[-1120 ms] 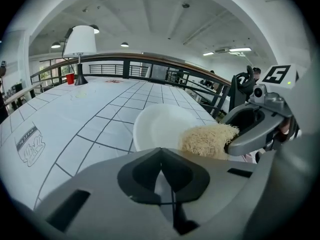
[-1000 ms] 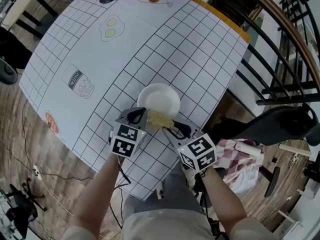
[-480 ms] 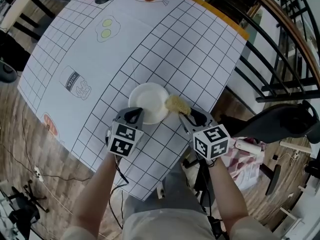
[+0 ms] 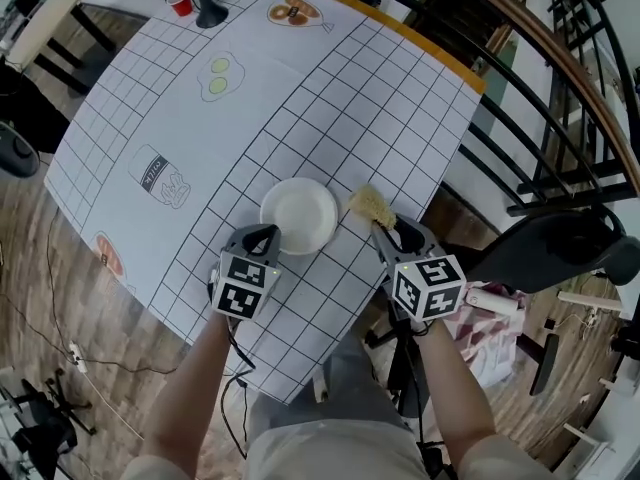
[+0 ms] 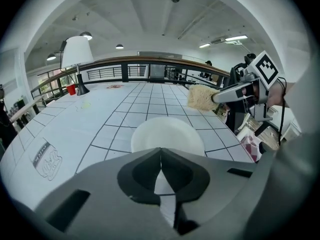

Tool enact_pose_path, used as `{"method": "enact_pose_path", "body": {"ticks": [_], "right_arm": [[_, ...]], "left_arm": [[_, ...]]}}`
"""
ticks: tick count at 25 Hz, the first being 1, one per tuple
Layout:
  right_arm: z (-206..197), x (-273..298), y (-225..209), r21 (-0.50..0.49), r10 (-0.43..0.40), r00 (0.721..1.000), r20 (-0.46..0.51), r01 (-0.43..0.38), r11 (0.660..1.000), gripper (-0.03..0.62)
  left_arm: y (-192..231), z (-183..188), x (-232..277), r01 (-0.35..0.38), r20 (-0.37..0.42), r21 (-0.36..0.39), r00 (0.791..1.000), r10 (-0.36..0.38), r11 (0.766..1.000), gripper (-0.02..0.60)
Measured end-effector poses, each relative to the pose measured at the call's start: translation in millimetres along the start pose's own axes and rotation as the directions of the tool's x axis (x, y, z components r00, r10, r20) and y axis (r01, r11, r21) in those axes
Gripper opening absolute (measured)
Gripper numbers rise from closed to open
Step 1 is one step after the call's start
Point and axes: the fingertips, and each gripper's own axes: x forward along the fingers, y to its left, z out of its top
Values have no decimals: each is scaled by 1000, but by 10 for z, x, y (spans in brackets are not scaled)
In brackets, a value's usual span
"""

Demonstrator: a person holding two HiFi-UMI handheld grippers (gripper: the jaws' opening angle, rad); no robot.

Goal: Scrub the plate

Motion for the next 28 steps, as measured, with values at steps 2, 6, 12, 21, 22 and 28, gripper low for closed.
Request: {"method": "enact_pose_path", "body": {"ticks": [2,6,12,21,22,28], "right_arm": [[115,-97,22,-11,-10,1000,22,10,1000,135],[396,-320,131,-40,-18,996,83,21,999,135],[896,-776,446,-71,-24,981,194,38,997,135],[1690,-1495,1064,-179,44,930,364,24,984,135],[1781,-1564,1107,-190,52,922,384,23,981,135],[2187,-2038,1503,-249,121,867,484,4,969,135]], "left_arm": [[16,102,-143,-12,25,4,1000,12,1000,15],[40,346,-511,-55,97,9,994,53,998,15],[-21,693,-1195,-96,217,-23,971,98,995,15],[-126,1491,-2394,-195,445,39,882,158,980,15],[-131,1602,-2500,-204,470,39,868,163,978,15],[-247,2022,-3171,-248,583,67,796,163,966,15]]}}
